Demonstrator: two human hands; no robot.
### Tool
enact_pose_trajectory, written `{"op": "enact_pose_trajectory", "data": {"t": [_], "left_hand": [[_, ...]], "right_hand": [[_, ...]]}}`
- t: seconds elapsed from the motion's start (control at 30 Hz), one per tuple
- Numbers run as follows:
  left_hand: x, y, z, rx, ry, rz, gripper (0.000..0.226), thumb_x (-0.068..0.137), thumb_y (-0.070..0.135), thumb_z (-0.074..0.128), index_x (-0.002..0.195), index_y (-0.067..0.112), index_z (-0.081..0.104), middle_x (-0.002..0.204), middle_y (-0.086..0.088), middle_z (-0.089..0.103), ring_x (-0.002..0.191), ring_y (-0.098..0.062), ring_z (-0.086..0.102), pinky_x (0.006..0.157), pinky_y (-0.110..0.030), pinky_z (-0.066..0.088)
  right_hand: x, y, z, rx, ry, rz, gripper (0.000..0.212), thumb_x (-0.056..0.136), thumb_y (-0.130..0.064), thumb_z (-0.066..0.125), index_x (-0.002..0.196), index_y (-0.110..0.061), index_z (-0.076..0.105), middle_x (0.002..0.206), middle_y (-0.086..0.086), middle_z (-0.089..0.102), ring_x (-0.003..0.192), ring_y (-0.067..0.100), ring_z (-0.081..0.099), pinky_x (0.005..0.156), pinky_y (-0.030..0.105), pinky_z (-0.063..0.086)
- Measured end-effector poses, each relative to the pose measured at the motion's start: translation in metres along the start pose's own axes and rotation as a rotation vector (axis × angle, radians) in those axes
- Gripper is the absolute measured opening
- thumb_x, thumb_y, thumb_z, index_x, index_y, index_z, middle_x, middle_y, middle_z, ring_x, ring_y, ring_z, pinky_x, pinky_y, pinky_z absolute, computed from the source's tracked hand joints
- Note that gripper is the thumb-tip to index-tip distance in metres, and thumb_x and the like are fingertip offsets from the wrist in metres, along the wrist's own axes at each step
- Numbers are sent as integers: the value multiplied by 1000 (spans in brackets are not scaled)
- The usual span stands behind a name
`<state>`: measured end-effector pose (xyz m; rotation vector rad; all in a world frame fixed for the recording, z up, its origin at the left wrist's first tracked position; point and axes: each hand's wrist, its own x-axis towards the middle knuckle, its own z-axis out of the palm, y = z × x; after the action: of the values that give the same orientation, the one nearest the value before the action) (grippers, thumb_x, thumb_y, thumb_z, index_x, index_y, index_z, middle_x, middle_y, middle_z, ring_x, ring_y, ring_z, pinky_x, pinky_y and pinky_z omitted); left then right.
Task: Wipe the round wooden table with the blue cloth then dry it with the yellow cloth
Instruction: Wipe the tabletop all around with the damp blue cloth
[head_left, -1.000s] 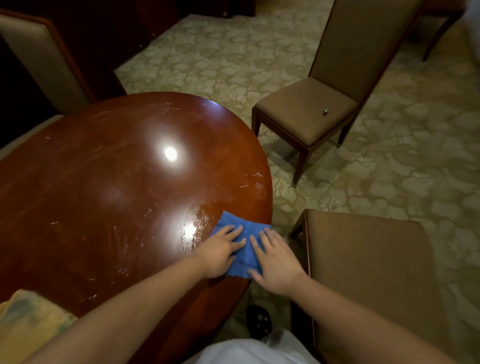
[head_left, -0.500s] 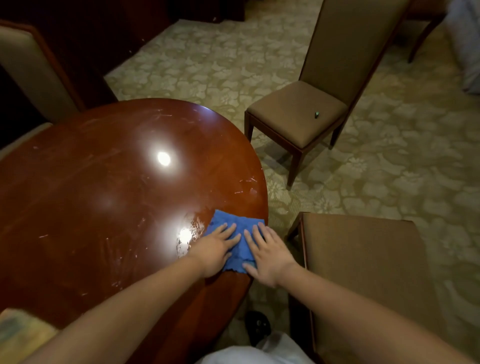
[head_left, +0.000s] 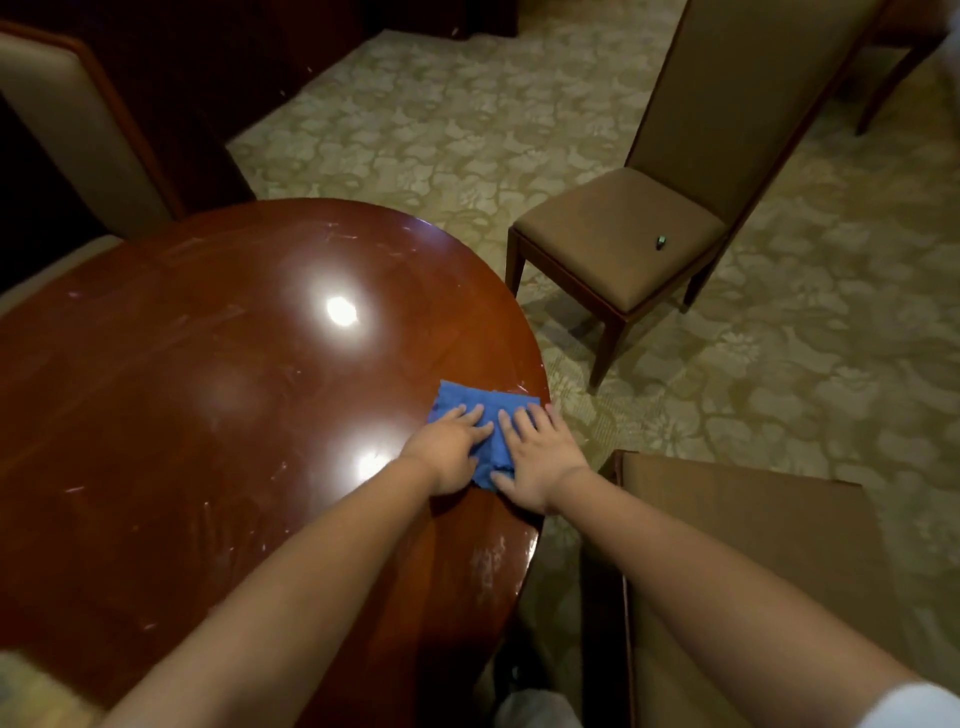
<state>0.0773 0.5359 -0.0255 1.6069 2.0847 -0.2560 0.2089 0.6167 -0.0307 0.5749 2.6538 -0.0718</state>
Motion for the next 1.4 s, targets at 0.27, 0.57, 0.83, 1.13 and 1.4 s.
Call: {"op": "enact_pose_trajectory", "data": {"t": [0.27,0.57,0.83,1.13,1.4], "left_hand": [[-29,3,5,125,-72,106,60,99,41,43,152,21,23,160,0,7,147,-18,10,114,-36,24],[30,0,-27,71,-48,-38,61,102,37,39,153,18,13,161,-4,0,148,-22,5,116,-34,16],[18,12,-22,193,-72,30,54,101,34,41,150,17,27,160,-4,11,145,-23,15,111,-38,29],[41,8,-25,86,-32,-24,60,102,38,36,153,17,13,161,-4,-1,148,-23,4,116,-33,16],[79,6,-39,71,30,-72,59,101,38,38,152,19,16,161,-4,3,147,-22,8,116,-31,16]], "right_hand": [[-35,-4,9,-96,-26,-139,87,94,-65,21,152,-5,-4,156,15,15,144,34,9,118,46,-2],[36,48,-17,-139,-19,-104,87,92,-68,22,154,-14,-5,159,8,11,146,26,5,117,47,-5],[2,25,-9,-117,33,-139,83,95,-58,28,152,0,9,151,15,26,133,34,25,114,44,14],[39,73,-16,-162,18,-167,88,92,-69,22,154,-12,-4,161,10,3,147,27,2,117,45,-3],[61,89,-12,201,29,-75,81,97,-54,35,154,-11,-3,161,13,-8,144,31,16,115,37,14]]}}
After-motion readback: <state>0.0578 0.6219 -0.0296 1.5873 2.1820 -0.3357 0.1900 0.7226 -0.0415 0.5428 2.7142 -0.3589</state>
